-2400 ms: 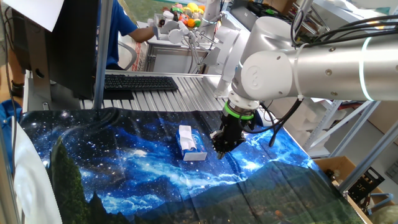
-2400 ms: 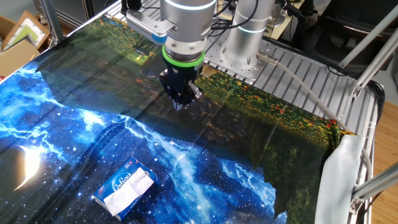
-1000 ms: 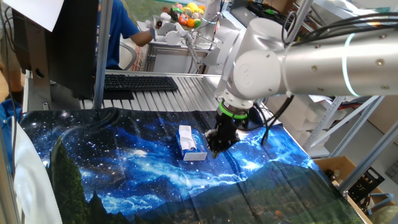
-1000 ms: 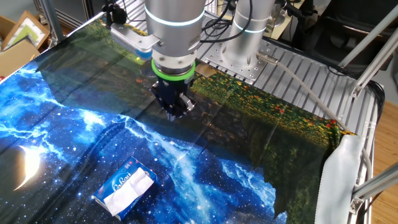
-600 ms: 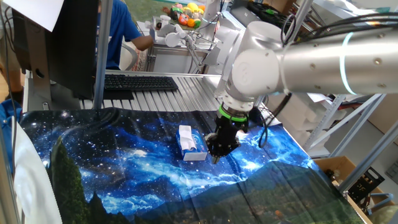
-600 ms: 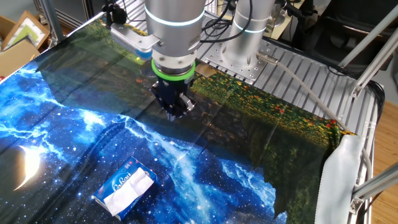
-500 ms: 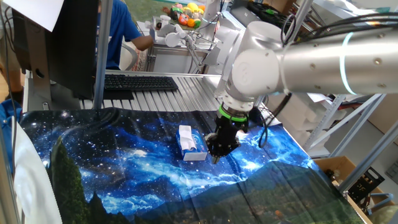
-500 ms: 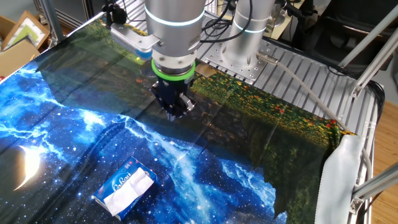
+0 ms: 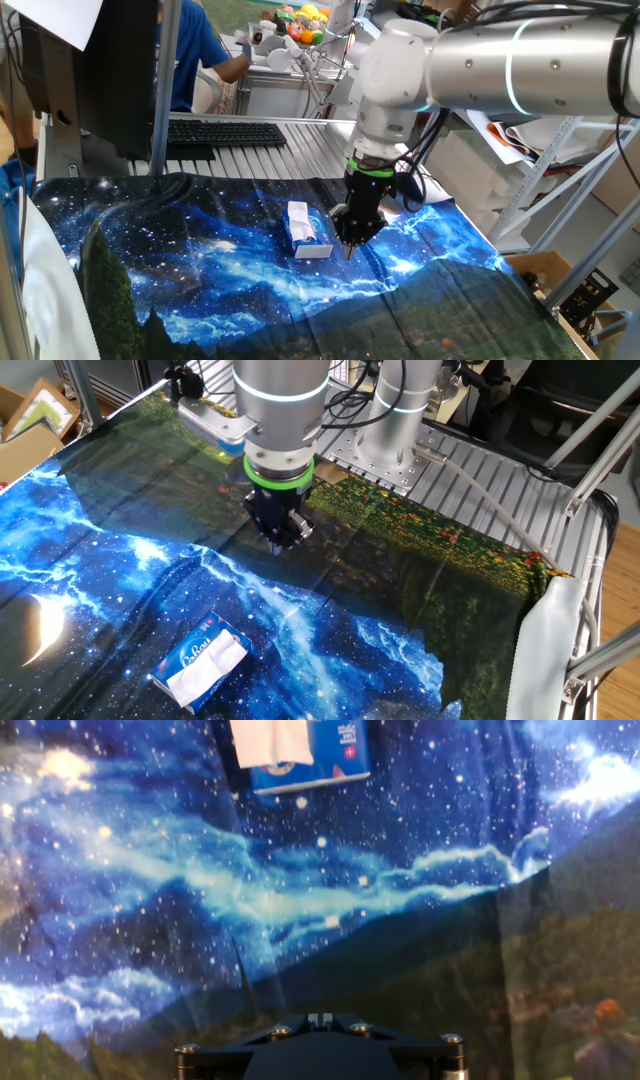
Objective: Pull out a napkin
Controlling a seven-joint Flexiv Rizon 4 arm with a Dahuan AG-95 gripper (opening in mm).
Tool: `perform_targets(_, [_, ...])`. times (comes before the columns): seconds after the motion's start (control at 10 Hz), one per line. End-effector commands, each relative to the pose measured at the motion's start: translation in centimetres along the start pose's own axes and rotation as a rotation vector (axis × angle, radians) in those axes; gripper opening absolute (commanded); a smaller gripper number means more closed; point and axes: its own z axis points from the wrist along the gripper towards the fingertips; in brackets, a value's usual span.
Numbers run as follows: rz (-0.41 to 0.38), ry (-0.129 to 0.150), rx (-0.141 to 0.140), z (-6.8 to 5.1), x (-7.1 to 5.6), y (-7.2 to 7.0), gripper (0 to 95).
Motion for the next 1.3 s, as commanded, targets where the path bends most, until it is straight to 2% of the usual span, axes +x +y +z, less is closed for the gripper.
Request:
perform_targets(0.1, [0.007,-0.123,-0.007,-1.1,-2.3,0.3,0.0])
perform_targets(0.2, [0.01,-0.131,-0.008,-1.8,-3.7,0.4,0.0])
perform_targets(0.3, [0.011,-0.149,-0.006,-2.7,-6.0,0.4,0.0])
perform_targets(0.4, [0.013,-0.162,-0.005,-3.1,-7.6,0.3,0.0])
perform_targets(0.6, [0.017,-0.197,-0.003,-3.1,-10.9,0.3,0.0])
perform_targets(0.7, [0.022,-0.202,-0.001,-3.0,-12.0,0.3,0.0])
perform_targets(0.8, [0.031,-0.212,0.0,-3.0,-13.9,0.6,0.0])
perform_targets(0.9, [0.041,-0.214,-0.003,-3.3,-15.3,0.8,0.0])
perform_targets(1.1, [0.057,-0.216,-0.007,-3.7,-17.6,1.6,0.0])
perform_targets(1.3, [0.061,-0.226,-0.009,-3.3,-18.2,2.0,0.0])
